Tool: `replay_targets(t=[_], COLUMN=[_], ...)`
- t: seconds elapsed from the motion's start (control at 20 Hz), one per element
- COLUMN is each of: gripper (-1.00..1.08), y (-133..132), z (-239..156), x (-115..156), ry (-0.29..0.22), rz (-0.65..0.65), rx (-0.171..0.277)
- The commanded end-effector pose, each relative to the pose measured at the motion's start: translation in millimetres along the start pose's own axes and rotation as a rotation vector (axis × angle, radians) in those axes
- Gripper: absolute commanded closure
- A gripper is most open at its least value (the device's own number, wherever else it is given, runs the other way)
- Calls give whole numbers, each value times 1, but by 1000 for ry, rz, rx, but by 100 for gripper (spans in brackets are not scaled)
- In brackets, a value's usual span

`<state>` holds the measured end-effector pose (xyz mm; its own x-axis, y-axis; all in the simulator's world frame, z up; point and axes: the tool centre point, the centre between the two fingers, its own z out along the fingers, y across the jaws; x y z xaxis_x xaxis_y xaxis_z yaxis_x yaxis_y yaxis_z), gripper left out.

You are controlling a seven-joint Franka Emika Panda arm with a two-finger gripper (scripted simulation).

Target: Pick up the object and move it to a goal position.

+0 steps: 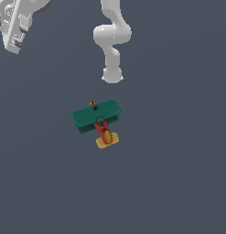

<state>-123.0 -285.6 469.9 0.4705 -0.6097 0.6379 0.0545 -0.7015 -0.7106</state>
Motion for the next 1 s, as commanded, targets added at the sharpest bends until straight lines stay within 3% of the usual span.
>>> replay_targets(t=[0.0, 0.5, 0.95], gripper=[-20, -20, -20], y=[14, 69, 113], z=[3, 28, 62], x=[-5, -40, -90], ry=[13, 39, 32], rz=[31, 168, 299], rx=[17, 70, 103])
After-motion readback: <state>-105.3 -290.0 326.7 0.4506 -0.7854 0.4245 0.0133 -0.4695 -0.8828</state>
